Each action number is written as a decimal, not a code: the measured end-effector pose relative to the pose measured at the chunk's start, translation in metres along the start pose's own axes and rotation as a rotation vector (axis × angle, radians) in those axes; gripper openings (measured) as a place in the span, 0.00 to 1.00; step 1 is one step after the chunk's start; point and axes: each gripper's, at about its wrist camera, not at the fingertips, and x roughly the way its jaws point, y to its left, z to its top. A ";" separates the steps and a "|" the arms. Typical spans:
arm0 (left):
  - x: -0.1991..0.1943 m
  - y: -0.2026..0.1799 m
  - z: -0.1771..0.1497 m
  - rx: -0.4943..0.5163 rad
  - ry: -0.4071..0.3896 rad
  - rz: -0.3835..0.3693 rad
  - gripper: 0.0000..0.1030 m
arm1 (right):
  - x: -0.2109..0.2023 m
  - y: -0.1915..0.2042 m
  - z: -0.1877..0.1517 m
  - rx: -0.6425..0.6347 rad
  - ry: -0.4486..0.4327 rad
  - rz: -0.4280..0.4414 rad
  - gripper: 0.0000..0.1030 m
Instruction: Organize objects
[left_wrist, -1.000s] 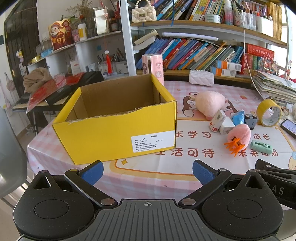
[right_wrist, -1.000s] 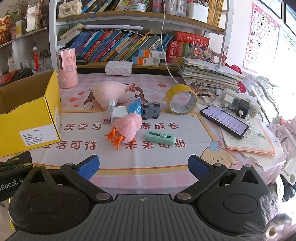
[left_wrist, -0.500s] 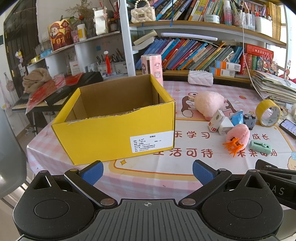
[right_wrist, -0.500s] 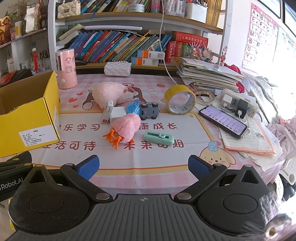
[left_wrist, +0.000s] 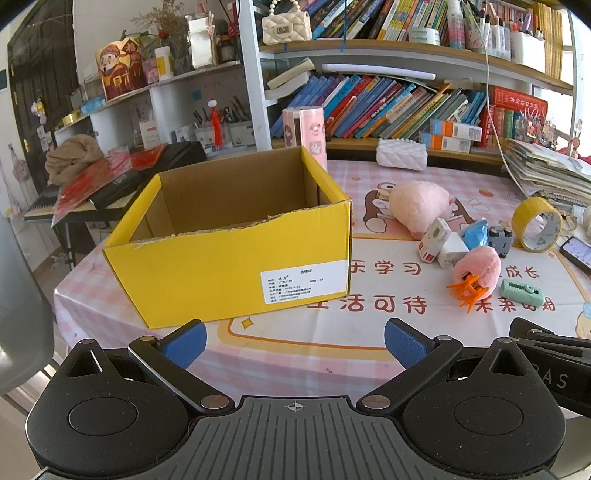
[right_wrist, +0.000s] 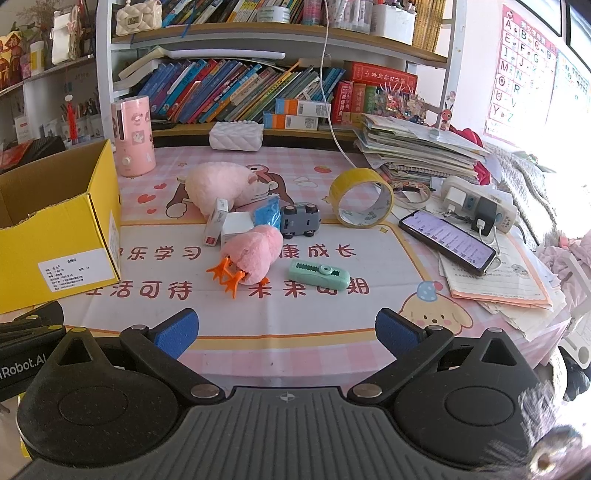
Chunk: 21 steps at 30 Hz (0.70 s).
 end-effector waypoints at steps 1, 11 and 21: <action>0.000 0.000 0.000 0.000 -0.001 0.000 1.00 | 0.000 0.000 0.000 0.000 0.000 0.000 1.00; 0.002 0.001 0.000 -0.002 0.003 -0.002 1.00 | 0.001 0.001 0.001 0.000 0.001 0.000 1.00; 0.006 0.002 0.002 -0.003 0.007 -0.004 1.00 | 0.002 0.002 0.002 -0.001 0.001 -0.001 1.00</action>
